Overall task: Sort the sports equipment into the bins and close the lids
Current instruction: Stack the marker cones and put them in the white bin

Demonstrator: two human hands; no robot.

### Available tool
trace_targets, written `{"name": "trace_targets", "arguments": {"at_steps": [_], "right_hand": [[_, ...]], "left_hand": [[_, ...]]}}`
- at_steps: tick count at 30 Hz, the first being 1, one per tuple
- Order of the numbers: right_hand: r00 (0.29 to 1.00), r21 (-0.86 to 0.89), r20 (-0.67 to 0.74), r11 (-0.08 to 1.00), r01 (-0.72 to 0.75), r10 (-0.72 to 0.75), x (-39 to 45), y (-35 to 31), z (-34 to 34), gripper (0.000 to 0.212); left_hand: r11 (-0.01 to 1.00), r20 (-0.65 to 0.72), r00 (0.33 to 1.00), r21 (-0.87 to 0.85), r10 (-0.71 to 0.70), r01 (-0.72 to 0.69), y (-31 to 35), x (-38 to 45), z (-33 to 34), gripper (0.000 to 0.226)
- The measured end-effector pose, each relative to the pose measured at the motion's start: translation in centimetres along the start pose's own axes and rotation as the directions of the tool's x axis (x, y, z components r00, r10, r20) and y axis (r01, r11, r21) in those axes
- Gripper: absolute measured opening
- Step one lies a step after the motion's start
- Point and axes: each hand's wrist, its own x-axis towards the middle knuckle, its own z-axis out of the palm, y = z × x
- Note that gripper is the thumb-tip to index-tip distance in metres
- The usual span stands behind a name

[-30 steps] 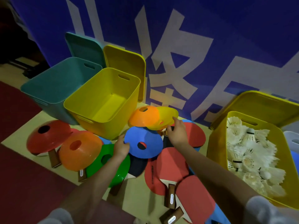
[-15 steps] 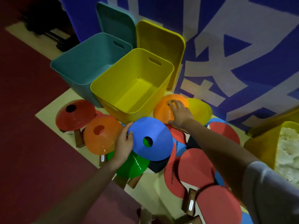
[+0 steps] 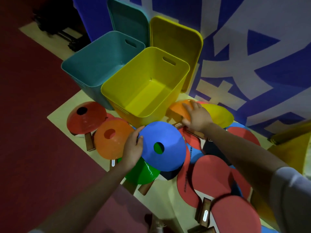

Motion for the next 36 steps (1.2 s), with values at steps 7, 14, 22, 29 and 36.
{"name": "trace_targets", "arguments": {"at_steps": [7, 14, 22, 29, 36], "right_hand": [[0.886, 0.386, -0.375, 0.915, -0.118, 0.272, -3.1, 2.4, -6.8, 0.04], [0.689, 0.593, -0.512, 0.791, -0.148, 0.513, -11.3, 5.5, -12.8, 0.056], [0.407, 0.718, -0.555, 0.665, -0.206, 0.725, -23.8, 11.7, -17.0, 0.056], [0.251, 0.856, -0.42, 0.472, -0.209, 0.872, -36.2, 17.4, -15.6, 0.054], [0.11, 0.91, -0.299, 0.318, -0.268, 0.948, -48.5, 22.8, -12.7, 0.063]], "left_hand": [[0.989, 0.06, 0.994, -0.123, 0.092, -0.084, 4.2, -0.1, 2.0, 0.036], [0.967, 0.085, 0.97, -0.137, 0.227, -0.214, 10.8, 0.3, 5.0, 0.037], [0.899, 0.104, 0.93, -0.312, 0.353, -0.307, 20.4, -3.1, 10.7, 0.034], [0.884, 0.204, 0.901, -0.365, 0.382, -0.292, 24.6, -9.1, 18.4, 0.038], [0.901, 0.309, 0.87, -0.329, 0.385, -0.282, 26.4, -14.4, 27.1, 0.037]]}}
